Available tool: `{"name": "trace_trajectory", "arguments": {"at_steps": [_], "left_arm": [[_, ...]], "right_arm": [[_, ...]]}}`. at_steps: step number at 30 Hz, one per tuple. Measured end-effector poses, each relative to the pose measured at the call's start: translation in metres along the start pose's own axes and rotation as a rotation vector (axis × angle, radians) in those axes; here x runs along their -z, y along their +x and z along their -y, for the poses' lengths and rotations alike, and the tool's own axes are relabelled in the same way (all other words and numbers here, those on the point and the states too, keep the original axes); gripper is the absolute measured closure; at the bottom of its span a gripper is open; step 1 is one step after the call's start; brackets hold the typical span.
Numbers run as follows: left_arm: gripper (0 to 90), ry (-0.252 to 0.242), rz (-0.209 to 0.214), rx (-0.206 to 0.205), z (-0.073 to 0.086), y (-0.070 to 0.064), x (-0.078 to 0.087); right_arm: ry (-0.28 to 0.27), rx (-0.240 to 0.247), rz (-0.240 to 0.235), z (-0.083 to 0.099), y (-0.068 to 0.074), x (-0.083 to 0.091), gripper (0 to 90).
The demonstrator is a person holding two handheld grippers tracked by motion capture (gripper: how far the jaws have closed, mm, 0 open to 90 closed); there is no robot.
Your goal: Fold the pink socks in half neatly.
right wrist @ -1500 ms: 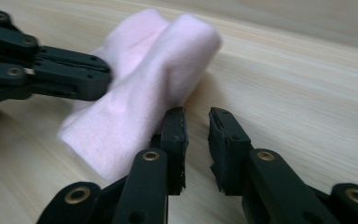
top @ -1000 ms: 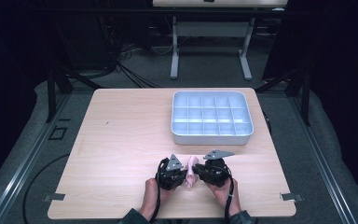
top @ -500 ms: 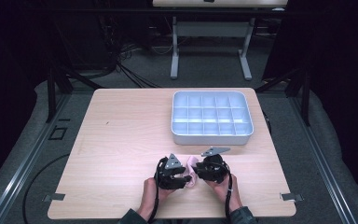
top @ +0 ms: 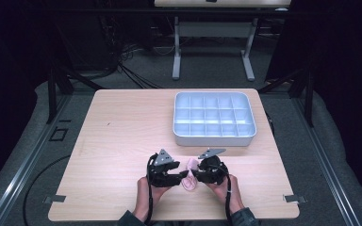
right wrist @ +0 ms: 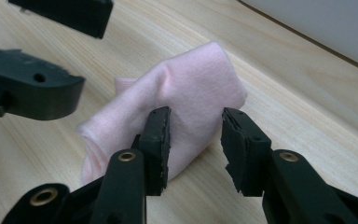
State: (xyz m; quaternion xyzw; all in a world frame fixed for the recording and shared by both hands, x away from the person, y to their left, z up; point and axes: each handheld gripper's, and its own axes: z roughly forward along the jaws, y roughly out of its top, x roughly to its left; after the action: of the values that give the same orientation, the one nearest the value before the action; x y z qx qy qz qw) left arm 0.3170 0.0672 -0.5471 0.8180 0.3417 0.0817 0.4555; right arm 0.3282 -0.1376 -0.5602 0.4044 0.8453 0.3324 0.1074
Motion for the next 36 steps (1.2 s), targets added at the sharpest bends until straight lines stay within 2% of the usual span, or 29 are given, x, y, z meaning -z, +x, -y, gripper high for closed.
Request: {"name": "trace_trajectory", "arguments": {"at_steps": [2, 7, 8, 13, 17, 21, 22, 29, 30, 34, 36], "left_arm": [[47.5, 0.007, 0.0, 0.002, -0.003, 0.0, -0.002], [48.8, 0.058, -0.03, -0.02, -0.008, -0.004, -0.011], [49.2, 0.07, -0.044, -0.03, -0.007, -0.005, -0.012], [50.8, 0.113, -0.05, -0.035, -0.002, -0.004, -0.016], [52.2, 0.146, -0.053, -0.03, 0.008, 0.0, -0.021], [52.8, 0.146, -0.05, -0.023, 0.013, 0.002, -0.023], [52.8, 0.148, -0.048, -0.022, 0.014, 0.002, -0.023], [53.1, 0.137, -0.056, -0.017, 0.016, 0.001, -0.024], [53.2, 0.132, -0.061, -0.02, 0.016, 0.001, -0.025], [53.7, 0.133, -0.064, -0.021, 0.016, 0.0, -0.025], [54.8, 0.133, -0.054, -0.024, 0.017, 0.0, -0.025]], "right_arm": [[0.016, 0.013, 0.008, -0.001, 0.001, 0.0, 61.0], [0.018, 0.02, 0.013, -0.003, 0.001, -0.001, 60.1], [0.02, 0.023, 0.013, -0.003, 0.001, 0.0, 60.1], [0.04, 0.038, 0.022, -0.004, 0.001, 0.001, 59.0], [0.023, 0.027, 0.015, -0.003, 0.0, 0.0, 57.8], [0.018, 0.021, 0.009, -0.002, -0.001, 0.0, 57.0], [0.017, -0.007, -0.01, -0.002, -0.002, 0.0, 55.7], [0.01, -0.071, -0.037, -0.002, -0.004, 0.007, 52.0], [0.006, -0.102, -0.067, -0.002, -0.003, 0.006, 50.3], [0.007, -0.141, -0.074, -0.002, -0.005, 0.003, 48.9], [-0.004, -0.188, -0.09, -0.002, -0.007, 0.001, 48.2]]}}
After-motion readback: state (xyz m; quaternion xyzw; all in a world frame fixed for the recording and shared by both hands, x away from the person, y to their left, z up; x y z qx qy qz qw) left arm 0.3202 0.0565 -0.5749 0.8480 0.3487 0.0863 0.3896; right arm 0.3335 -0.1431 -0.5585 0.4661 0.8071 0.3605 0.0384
